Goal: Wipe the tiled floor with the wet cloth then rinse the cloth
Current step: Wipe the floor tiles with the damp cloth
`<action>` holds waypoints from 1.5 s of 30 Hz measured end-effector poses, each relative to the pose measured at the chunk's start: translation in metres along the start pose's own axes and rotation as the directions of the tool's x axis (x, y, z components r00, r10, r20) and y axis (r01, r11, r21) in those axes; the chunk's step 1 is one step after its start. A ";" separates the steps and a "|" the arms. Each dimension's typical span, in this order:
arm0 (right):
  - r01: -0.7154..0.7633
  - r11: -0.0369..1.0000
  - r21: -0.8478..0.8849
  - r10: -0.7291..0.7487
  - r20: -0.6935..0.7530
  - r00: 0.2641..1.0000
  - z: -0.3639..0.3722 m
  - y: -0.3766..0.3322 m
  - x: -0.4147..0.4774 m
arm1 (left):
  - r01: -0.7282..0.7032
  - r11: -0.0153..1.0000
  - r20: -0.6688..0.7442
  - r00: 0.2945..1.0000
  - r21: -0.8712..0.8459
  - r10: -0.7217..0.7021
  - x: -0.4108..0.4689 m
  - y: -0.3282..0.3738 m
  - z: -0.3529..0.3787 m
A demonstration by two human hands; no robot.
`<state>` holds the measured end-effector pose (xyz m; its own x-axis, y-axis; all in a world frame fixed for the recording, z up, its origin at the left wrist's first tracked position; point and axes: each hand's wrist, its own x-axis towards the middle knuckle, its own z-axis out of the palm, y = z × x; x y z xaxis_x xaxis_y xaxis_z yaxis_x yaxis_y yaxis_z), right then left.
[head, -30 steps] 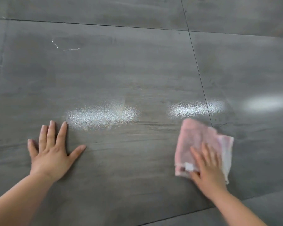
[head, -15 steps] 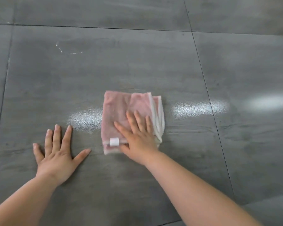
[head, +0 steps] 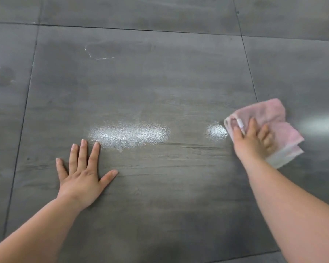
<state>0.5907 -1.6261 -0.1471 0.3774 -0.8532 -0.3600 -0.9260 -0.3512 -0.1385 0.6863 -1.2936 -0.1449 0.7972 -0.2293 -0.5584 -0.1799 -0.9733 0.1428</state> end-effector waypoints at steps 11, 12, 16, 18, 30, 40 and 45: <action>0.875 0.436 -0.211 -0.864 0.173 0.472 0.066 -0.053 -0.095 | -0.061 0.998 -0.017 0.998 -0.006 0.061 -0.001 -0.009 -0.008; 0.869 0.435 -0.237 -0.856 0.190 0.480 0.063 -0.030 -0.090 | -0.073 0.997 -0.021 0.997 -0.009 0.073 -0.001 -0.011 -0.008; 0.720 0.636 -0.278 -0.712 0.149 0.686 0.035 0.045 -0.073 | -0.116 0.993 -0.016 0.993 -0.001 0.116 0.000 -0.019 -0.006; 0.597 0.755 -0.271 -0.601 0.079 0.796 0.029 0.052 -0.069 | -0.128 0.992 -0.022 0.992 0.000 0.128 0.001 -0.020 -0.004; 0.623 0.761 -0.181 -0.579 0.243 0.778 0.054 -0.083 -0.098 | -0.114 0.991 -0.115 0.988 -0.077 0.105 -0.003 -0.019 0.003; 0.916 0.315 -0.250 -0.863 0.327 0.385 0.068 -0.063 -0.113 | 0.034 0.998 -0.098 0.994 -0.054 -0.039 -0.005 -0.041 0.001; 0.739 0.602 -0.301 -0.724 0.184 0.665 0.039 0.026 -0.075 | 0.006 0.999 -0.104 0.995 -0.040 -0.010 -0.006 -0.048 -0.001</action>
<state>0.5385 -1.5559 -0.1599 0.9198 -0.2417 -0.3092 -0.2759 -0.9585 -0.0715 0.6906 -1.2457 -0.1474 0.8545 -0.2166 -0.4722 -0.1517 -0.9734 0.1720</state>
